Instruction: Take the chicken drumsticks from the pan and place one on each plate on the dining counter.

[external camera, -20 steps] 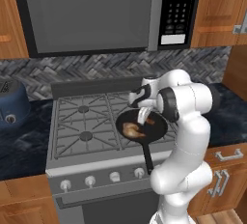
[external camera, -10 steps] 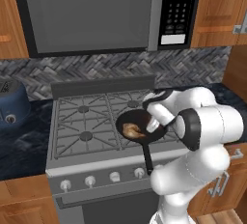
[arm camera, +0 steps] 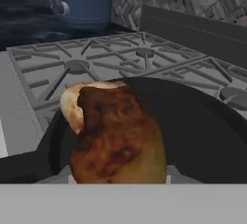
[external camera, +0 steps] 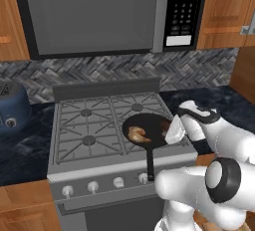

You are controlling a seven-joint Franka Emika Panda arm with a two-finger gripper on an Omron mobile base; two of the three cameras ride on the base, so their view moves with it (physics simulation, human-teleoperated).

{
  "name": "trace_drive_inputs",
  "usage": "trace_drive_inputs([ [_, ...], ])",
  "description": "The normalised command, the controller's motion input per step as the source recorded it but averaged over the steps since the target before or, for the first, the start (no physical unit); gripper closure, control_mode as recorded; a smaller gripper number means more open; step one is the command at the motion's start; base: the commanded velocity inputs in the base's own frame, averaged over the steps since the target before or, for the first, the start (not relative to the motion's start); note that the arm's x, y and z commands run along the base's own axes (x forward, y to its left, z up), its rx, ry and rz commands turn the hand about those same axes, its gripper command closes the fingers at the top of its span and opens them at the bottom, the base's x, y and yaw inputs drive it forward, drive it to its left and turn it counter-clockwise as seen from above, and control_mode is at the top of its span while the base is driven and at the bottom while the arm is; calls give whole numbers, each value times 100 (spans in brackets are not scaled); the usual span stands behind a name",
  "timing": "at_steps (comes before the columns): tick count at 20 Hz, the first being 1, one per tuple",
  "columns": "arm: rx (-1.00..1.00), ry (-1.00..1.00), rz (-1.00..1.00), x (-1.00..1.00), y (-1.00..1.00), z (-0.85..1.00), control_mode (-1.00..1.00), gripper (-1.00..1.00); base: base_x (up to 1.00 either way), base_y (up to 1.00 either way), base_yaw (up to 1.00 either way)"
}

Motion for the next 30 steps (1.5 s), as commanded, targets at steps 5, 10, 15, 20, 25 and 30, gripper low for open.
trace_drive_inputs([
  [5, 9, 26, 16, -30, -21, 100, -100, 100, 0, 0, 0],
  [10, -8, -5, 1, -100, -2, 58, -100, 100, 0, 0, 0],
  [15, -38, -26, 0, -100, 27, 15, -100, 100, 0, 0, 0],
  [20, -50, -2, 6, -98, 68, 9, -100, 100, 0, 0, 0],
  [25, -27, 7, 25, -10, 37, 0, -100, 100, 0, 0, 0],
  [30, -1, 0, 33, -1, -12, 0, -100, 100, 0, 0, 0],
])
